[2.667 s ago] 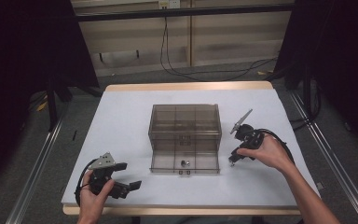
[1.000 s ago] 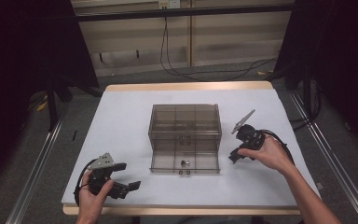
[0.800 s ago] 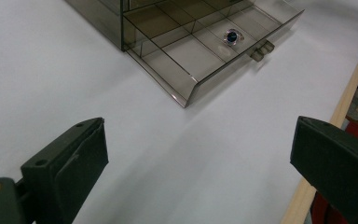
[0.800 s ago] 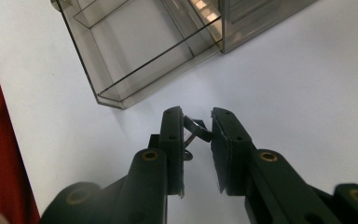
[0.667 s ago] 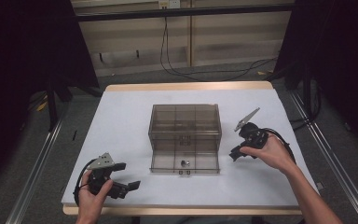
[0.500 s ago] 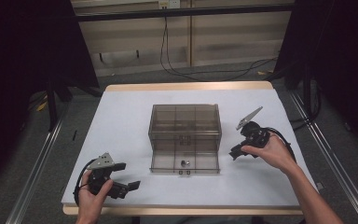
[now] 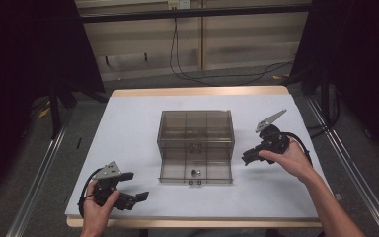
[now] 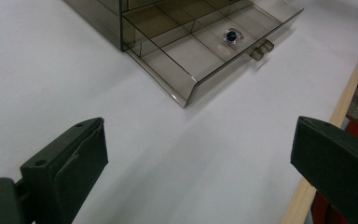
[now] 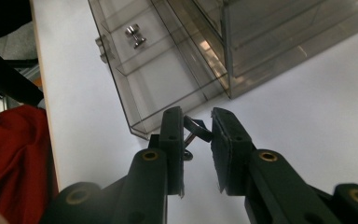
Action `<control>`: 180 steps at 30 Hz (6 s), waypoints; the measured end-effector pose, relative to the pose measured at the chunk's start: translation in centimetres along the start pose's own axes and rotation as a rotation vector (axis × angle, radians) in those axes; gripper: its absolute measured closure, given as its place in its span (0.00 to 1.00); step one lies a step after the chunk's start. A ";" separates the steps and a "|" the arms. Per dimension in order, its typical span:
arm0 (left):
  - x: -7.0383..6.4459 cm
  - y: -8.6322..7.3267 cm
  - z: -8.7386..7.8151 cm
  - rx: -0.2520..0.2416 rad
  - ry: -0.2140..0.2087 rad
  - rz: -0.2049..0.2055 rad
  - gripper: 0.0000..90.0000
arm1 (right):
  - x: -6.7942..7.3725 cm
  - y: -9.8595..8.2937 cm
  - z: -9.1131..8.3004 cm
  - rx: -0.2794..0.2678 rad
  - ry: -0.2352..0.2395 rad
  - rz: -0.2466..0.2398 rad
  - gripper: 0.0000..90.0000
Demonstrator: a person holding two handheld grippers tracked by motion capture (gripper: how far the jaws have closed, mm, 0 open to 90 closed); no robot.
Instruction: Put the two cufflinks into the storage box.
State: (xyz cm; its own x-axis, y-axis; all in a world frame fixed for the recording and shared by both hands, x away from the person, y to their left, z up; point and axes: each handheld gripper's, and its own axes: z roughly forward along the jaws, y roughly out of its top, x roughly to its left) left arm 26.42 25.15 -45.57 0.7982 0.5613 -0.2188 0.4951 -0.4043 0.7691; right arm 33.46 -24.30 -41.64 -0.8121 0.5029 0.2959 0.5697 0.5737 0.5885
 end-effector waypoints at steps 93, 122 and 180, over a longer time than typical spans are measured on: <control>0.1 -0.1 -0.1 0.003 0.005 -0.005 0.04 | 6.0 11.6 11.7 0.329 0.128 -0.250 0.84; 0.2 -0.1 0.0 0.007 0.004 -0.006 0.04 | 6.6 11.4 13.6 0.474 0.023 -0.279 0.84; 0.3 -0.3 -0.1 0.004 0.005 -0.018 0.04 | 5.5 8.1 9.2 0.030 0.067 -0.130 0.63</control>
State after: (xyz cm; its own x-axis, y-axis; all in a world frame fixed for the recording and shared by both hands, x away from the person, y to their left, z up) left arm 26.48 25.46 -45.77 0.7874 0.5720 -0.2301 0.5109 -0.3965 0.7627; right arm 34.77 -10.93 -42.17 -0.8856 0.3788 0.2688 0.4614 0.6508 0.6030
